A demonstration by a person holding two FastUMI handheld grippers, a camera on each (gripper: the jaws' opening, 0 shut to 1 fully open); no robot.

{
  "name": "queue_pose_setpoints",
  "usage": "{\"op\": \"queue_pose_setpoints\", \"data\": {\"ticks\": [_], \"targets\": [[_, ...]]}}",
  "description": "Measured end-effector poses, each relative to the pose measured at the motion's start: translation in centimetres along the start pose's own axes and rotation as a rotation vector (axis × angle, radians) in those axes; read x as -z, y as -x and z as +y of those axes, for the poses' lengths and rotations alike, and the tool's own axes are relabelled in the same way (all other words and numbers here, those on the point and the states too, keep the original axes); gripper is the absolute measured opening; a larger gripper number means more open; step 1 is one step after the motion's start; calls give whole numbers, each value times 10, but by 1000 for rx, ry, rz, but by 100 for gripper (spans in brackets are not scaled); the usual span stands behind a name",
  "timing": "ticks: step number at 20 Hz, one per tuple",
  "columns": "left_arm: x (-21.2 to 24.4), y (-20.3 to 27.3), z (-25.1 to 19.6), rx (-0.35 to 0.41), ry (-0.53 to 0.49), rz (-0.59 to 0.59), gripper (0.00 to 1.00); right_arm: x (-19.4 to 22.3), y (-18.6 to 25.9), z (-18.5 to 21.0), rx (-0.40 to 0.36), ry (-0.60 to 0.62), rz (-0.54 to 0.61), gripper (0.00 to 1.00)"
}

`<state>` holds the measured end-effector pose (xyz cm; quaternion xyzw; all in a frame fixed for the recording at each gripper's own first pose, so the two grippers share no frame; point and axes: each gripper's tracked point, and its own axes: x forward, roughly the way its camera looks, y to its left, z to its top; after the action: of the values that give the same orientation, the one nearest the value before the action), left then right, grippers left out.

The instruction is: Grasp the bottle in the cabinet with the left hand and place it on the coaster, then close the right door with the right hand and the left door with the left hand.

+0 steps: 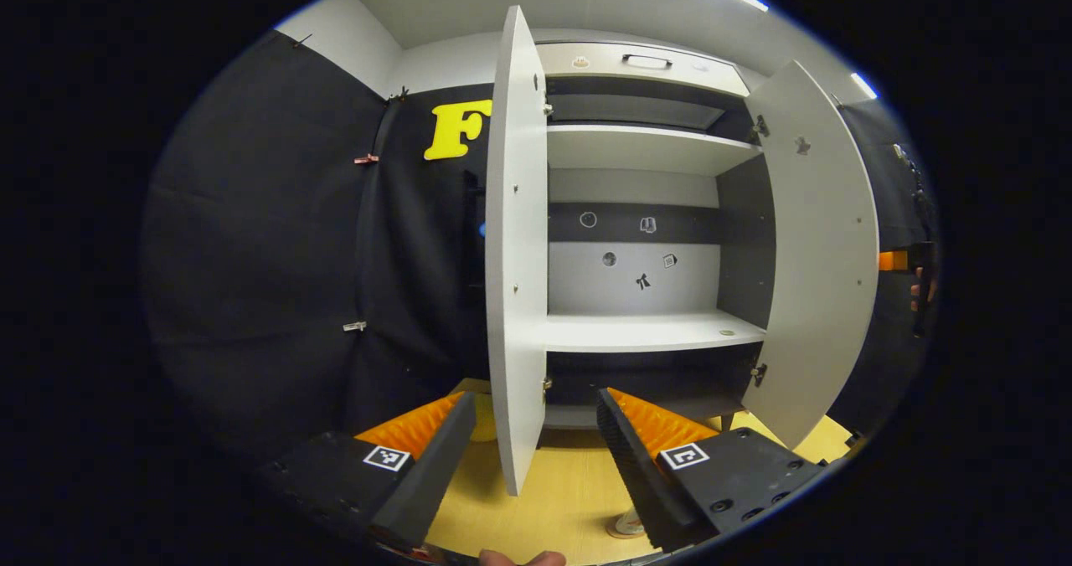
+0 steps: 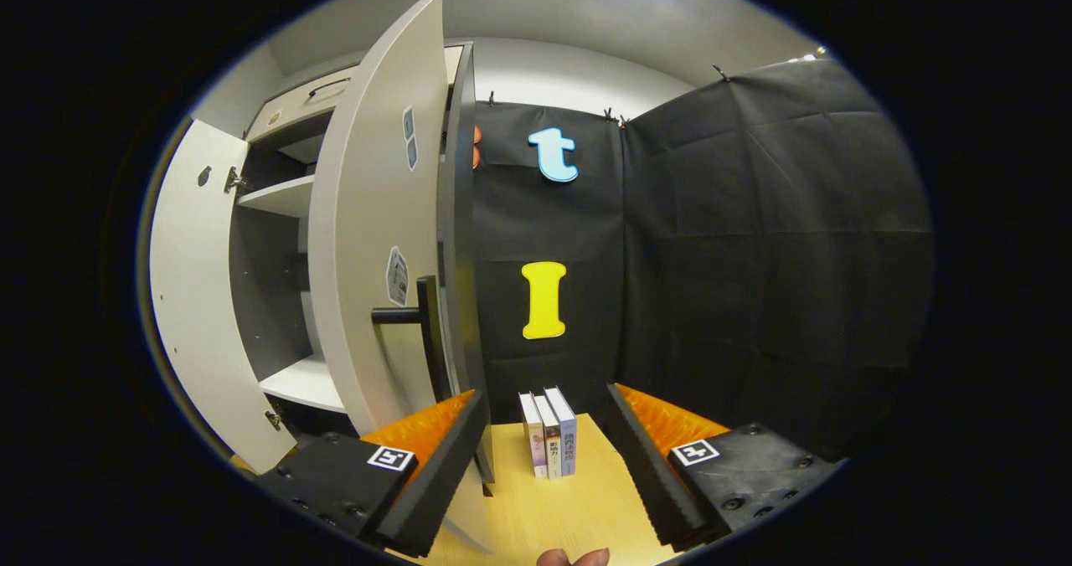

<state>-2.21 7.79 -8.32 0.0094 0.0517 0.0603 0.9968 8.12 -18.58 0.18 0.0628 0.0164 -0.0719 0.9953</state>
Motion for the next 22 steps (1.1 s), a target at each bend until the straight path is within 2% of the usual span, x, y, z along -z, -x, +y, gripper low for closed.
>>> {"op": "queue_pose_setpoints", "data": {"ticks": [3,6,9,16,22], "targets": [[2,-4,7,-23,15,5,93,5,2,6,-24,-25,26,97],[4,-7,13,-25,17,8,93,5,3,9,9,-27,22,97],[6,-6,22,-26,5,9,93,9,10,20,-2,-48,27,97],[7,4,46,-47,7,14,93,16,19,95,-132,-49,37,97],[0,9,61,-76,-5,9,93,26,6,166,-272,-72,67,97]]}}
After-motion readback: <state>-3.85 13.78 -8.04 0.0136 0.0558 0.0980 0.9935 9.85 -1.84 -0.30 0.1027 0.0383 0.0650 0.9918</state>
